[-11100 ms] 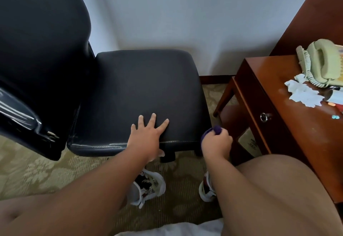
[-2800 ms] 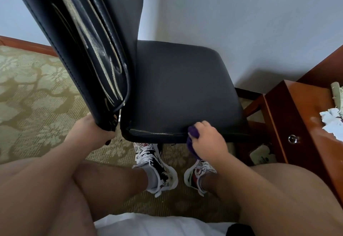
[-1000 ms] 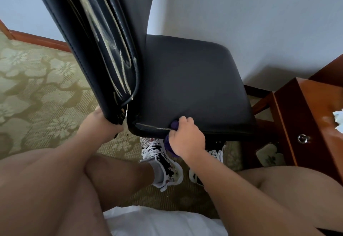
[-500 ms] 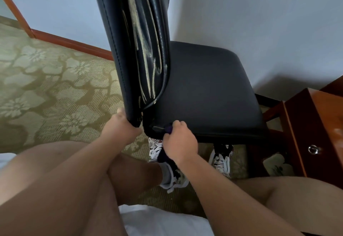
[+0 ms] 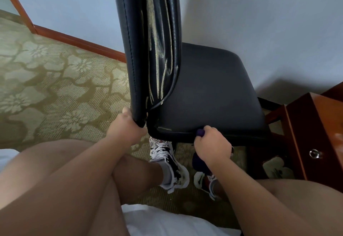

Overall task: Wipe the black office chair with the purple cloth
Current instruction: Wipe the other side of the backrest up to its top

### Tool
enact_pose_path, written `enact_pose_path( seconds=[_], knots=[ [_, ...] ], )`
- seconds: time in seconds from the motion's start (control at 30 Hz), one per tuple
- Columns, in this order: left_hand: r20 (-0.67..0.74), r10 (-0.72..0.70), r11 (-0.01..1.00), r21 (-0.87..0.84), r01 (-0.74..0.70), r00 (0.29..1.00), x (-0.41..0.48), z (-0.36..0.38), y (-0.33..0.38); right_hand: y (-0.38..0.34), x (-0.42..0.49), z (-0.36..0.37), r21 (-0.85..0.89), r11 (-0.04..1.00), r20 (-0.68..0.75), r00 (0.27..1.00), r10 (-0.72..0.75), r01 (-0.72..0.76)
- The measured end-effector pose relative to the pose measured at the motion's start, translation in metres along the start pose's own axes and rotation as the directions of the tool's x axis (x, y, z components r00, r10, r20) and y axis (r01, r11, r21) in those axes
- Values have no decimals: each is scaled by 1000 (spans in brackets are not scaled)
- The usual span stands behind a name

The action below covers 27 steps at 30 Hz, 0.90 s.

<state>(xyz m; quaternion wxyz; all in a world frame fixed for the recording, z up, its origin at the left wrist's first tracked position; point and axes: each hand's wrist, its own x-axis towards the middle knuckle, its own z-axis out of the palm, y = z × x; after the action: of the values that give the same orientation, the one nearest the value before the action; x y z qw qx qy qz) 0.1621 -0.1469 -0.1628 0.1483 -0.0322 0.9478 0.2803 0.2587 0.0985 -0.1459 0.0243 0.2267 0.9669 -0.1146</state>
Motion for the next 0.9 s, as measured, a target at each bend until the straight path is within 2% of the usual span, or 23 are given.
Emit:
enact_pose_path(
  seconds=[0.1,0.17,0.37,0.5,0.6,0.73,0.9],
  knots=[
    [-6,-2,1000,14,3,1000,-1,2,1,-19,2,1,39,997,29,997,71,-72],
    [-13,-7,1000,16,7,1000,1,2,1,-33,0,3,47,997,47,997,62,-65],
    [-25,-19,999,38,20,1000,4,0,-1,-74,-2,11,38,995,79,993,-93,91],
    [-16,-14,999,47,15,1000,10,-4,-3,-68,3,5,11,981,100,976,-192,192],
    [-15,-6,999,54,7,1000,11,-5,-4,-45,7,-2,-14,980,36,979,-200,200],
    [-3,8,999,45,-8,1000,9,-3,-3,-6,13,-10,-34,993,-86,989,-116,114],
    [-23,-4,1000,29,5,1000,7,-2,-1,-16,-2,0,-18,981,-91,977,-192,191]
  ],
)
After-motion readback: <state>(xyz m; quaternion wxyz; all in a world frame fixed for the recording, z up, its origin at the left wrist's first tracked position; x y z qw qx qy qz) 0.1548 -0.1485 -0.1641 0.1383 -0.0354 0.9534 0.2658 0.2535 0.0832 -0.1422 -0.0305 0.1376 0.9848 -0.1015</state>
